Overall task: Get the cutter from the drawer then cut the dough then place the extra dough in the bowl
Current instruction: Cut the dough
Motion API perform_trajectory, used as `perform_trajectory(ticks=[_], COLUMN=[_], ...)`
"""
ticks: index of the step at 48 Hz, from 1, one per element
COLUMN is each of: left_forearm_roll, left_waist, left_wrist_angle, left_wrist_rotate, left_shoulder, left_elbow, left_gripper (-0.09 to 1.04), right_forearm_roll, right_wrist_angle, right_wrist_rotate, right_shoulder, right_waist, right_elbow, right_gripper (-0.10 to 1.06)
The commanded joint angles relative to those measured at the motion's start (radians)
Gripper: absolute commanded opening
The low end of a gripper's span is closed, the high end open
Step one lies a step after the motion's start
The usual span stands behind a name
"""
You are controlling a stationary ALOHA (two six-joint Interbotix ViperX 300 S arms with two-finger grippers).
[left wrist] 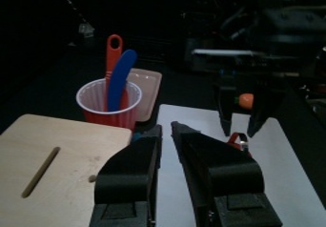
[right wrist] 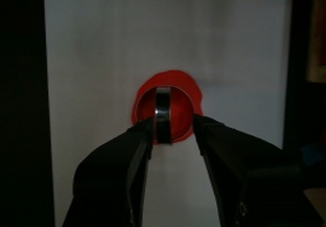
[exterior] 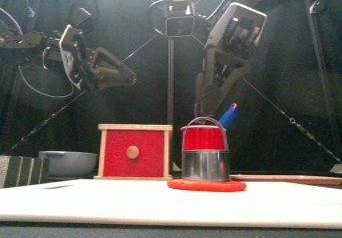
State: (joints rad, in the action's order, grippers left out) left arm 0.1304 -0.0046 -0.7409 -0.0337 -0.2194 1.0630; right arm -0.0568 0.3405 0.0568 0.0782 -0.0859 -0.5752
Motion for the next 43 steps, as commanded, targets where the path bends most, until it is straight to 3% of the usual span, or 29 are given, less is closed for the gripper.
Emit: perform_trajectory(ticks=[1,11,19,27,34,43], left_forearm_roll=[-0.003,0.005,0.074,0.120,0.123,0.149], left_waist=[-0.038,-0.100,-0.170,-0.219,-0.230,-0.232], left_wrist_angle=[-0.005,-0.031,-0.167,-0.215,-0.213,-0.201], left_wrist_rotate=[-0.003,0.000,-0.003,-0.005,-0.005,-0.003], left_shoulder=[0.052,0.189,0.327,0.431,0.476,0.512], left_elbow=[-0.064,-0.163,-0.213,-0.256,-0.282,-0.279], left_gripper=[0.63,0.77,0.82,0.82,0.82,0.82], right_forearm_roll=[-0.034,-0.078,-0.075,-0.041,-0.020,0.008], right_wrist_angle=[-0.202,-0.672,-1.011,-1.131,-1.236,-1.256], right_wrist_rotate=[0.002,-0.015,-0.015,-0.018,-0.017,-0.017], right_shoulder=[0.110,0.212,0.161,0.040,-0.095,-0.176], right_waist=[0.021,0.049,0.046,0.032,-0.006,-0.035], right_elbow=[-0.118,-0.370,-0.526,-0.525,-0.483,-0.433], right_gripper=[0.77,0.77,0.77,0.77,0.77,0.77])
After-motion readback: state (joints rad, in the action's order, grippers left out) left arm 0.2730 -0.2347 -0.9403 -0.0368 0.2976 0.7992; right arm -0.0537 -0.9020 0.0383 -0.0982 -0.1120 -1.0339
